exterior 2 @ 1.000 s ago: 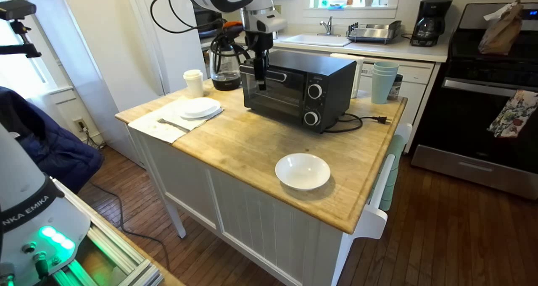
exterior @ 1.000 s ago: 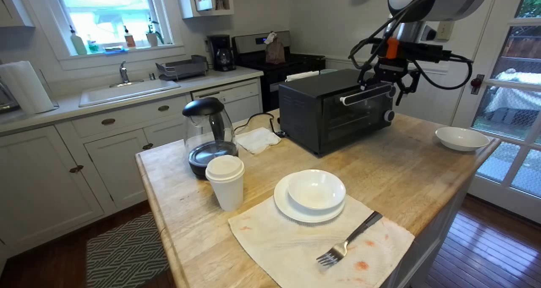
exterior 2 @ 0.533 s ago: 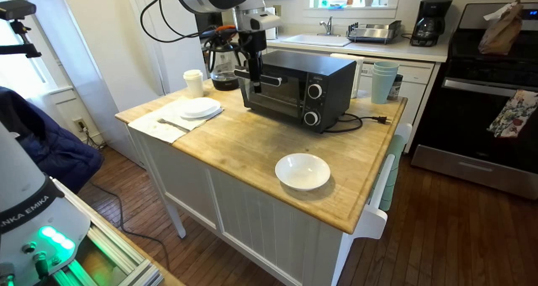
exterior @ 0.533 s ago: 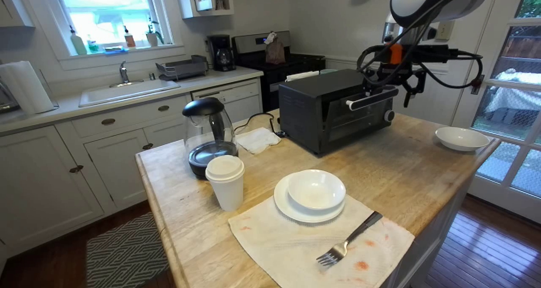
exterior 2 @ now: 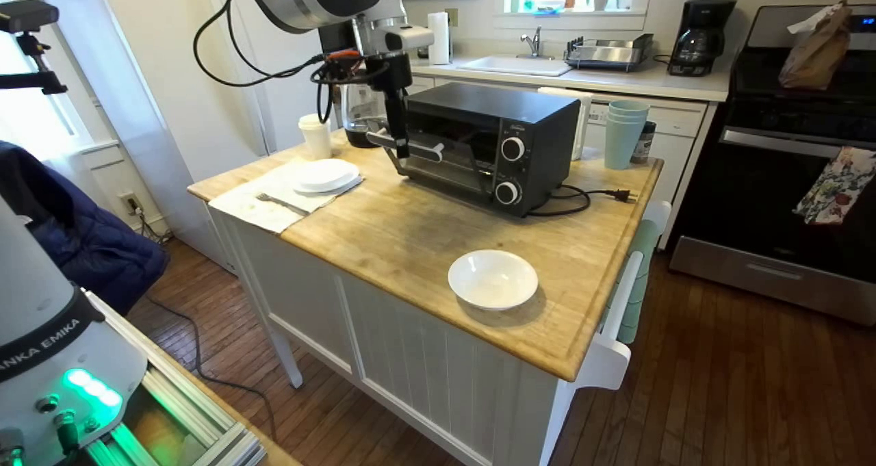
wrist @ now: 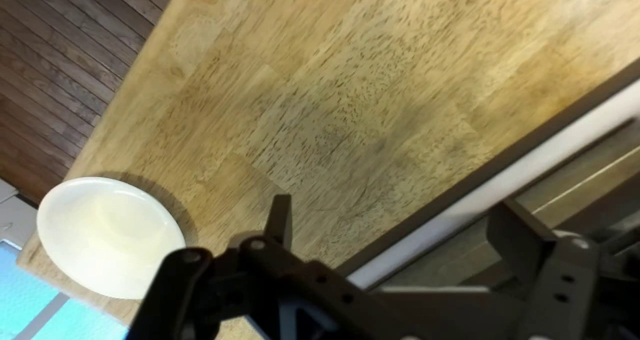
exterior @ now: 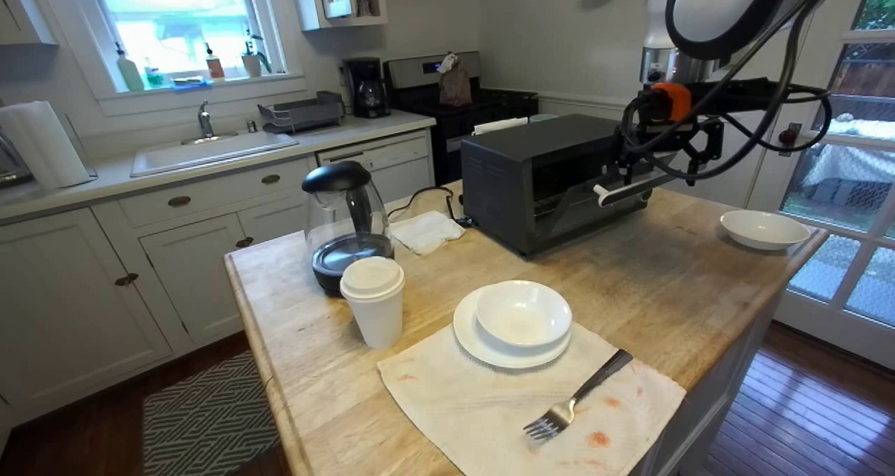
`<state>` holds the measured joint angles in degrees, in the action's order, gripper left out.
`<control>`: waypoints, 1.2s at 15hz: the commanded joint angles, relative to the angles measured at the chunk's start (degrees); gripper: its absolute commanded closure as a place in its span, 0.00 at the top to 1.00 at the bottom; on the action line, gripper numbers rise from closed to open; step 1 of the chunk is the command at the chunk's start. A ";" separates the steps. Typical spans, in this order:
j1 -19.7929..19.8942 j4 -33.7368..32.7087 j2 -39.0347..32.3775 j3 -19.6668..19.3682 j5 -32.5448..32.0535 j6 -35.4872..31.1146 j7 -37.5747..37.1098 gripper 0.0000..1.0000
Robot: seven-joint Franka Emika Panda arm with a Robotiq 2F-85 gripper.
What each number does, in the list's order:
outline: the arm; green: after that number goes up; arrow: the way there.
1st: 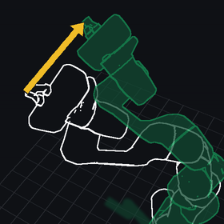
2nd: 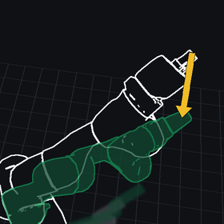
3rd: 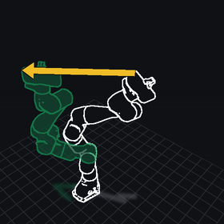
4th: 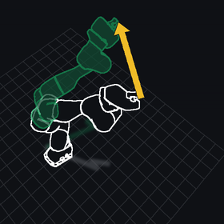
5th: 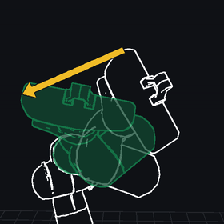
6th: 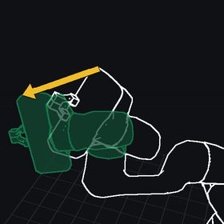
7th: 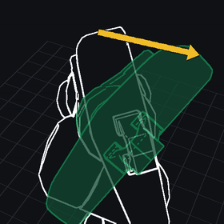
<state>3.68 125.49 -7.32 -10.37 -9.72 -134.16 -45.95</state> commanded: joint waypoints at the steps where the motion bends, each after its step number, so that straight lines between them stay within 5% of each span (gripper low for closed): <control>1: -0.09 3.52 2.76 0.46 -3.37 0.61 0.07 1.00; 9: 0.34 4.39 3.88 1.17 -2.28 1.53 3.50 1.00; 18: -0.05 10.24 6.98 1.18 -11.55 -7.50 3.83 1.00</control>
<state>3.64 131.39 -4.78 -9.83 -19.46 -141.07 -42.93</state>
